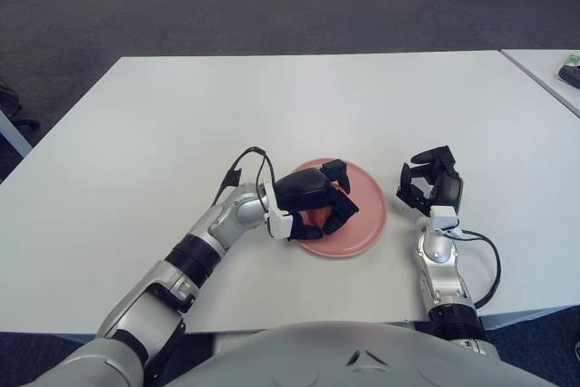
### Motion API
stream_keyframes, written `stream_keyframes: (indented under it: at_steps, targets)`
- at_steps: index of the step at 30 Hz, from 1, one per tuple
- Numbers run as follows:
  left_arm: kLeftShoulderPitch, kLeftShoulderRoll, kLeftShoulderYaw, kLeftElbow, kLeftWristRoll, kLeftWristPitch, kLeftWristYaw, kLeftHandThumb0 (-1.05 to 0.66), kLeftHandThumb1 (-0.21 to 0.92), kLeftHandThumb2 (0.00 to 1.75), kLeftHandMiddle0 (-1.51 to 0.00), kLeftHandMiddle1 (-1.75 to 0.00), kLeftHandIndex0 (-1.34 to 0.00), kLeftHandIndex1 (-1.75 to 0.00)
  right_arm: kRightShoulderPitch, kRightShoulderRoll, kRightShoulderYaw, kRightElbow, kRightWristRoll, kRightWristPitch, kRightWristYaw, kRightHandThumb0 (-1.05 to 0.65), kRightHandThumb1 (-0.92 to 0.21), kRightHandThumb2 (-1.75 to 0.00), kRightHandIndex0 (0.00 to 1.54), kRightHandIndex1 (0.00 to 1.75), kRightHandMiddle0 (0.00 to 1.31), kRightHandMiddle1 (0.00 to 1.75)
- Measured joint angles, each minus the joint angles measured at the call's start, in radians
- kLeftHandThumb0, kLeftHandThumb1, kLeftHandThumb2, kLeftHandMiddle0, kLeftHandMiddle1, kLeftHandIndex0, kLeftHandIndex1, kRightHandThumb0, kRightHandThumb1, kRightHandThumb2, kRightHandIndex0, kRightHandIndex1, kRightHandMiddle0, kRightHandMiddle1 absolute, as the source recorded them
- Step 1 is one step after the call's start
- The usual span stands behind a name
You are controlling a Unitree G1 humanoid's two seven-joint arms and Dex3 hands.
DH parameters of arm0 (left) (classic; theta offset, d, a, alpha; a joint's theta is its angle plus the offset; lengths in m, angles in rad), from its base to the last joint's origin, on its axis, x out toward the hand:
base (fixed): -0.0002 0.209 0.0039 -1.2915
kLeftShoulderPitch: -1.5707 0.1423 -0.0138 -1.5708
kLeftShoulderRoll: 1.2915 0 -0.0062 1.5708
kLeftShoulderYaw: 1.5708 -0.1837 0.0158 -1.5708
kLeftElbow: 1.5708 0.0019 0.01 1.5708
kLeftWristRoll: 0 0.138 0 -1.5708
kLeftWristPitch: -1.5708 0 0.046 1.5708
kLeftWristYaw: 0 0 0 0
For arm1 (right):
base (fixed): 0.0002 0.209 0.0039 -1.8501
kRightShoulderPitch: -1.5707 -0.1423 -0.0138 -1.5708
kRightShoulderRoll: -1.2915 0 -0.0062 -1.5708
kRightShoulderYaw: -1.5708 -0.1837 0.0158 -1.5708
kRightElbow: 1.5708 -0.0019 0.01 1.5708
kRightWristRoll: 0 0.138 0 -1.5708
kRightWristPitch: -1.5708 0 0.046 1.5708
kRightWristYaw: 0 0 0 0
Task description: Put the apple into the plate.
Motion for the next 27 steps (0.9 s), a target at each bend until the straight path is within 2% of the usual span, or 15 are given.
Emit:
stream_keyframes:
  at_steps: [2,3,6,8,10,12,14,21,27]
  targets:
    - [0.000,0.002,0.000,-0.001,0.012,-0.001,0.015,-0.01,0.48,1.09,-0.35,-1.61,-0.50,-1.74,0.001,0.000,0.001,-0.001,0.000,0.002,0.002,-0.40,-0.58,-0.99,0.65,1.46,0.41,1.75]
    - [0.000,0.002,0.001,-0.001,0.016,-0.001,0.021,-0.15,0.50,1.07,-0.22,-1.61,-0.47,-1.74,0.001,0.000,0.001,-0.001,0.000,0.002,0.003,-0.40,-0.58,-0.99,0.64,1.45,0.41,1.75]
    - [0.001,0.006,0.002,-0.007,0.019,-0.001,0.030,-0.32,0.54,1.02,-0.07,-1.58,-0.43,-1.75,0.001,0.000,0.001,-0.001,0.000,0.002,0.003,-0.40,-0.58,-0.99,0.63,1.45,0.40,1.75]
    - [0.001,0.008,0.002,-0.009,0.018,-0.001,0.033,-0.36,0.57,0.99,-0.04,-1.54,-0.41,-1.75,0.001,0.000,0.001,-0.001,0.001,0.002,0.004,-0.40,-0.59,-0.99,0.63,1.45,0.40,1.75]
    - [0.001,0.009,0.003,-0.009,0.018,-0.001,0.036,-0.37,0.64,0.89,-0.02,-1.43,-0.36,-1.74,0.001,0.000,0.001,-0.001,0.001,0.002,0.005,-0.40,-0.59,-0.98,0.62,1.45,0.40,1.75]
    - [0.004,0.010,0.006,-0.009,0.017,-0.002,0.041,-0.46,0.42,1.05,-0.01,-1.30,-0.15,-1.57,0.001,0.000,0.001,-0.002,0.002,0.002,0.006,-0.40,-0.59,-0.98,0.62,1.45,0.40,1.75]
    - [0.012,0.009,0.008,-0.009,0.013,-0.002,0.048,-0.52,0.35,1.11,0.00,-1.23,-0.07,-1.49,0.002,0.000,0.001,-0.004,0.003,0.003,0.008,-0.40,-0.59,-0.98,0.62,1.45,0.40,1.75]
    - [0.038,0.002,0.008,-0.010,-0.028,0.002,0.042,-0.73,0.42,1.00,0.00,-0.81,0.00,-1.14,0.011,0.001,0.000,-0.019,0.004,0.023,0.008,-0.40,-0.60,-0.97,0.60,1.46,0.40,1.75]
    - [0.040,0.000,0.018,-0.009,-0.079,0.016,0.024,-0.83,0.50,0.91,0.00,-0.64,0.00,-0.98,0.024,0.003,0.002,-0.035,0.004,0.074,0.008,-0.40,-0.59,-0.97,0.59,1.48,0.40,1.75]
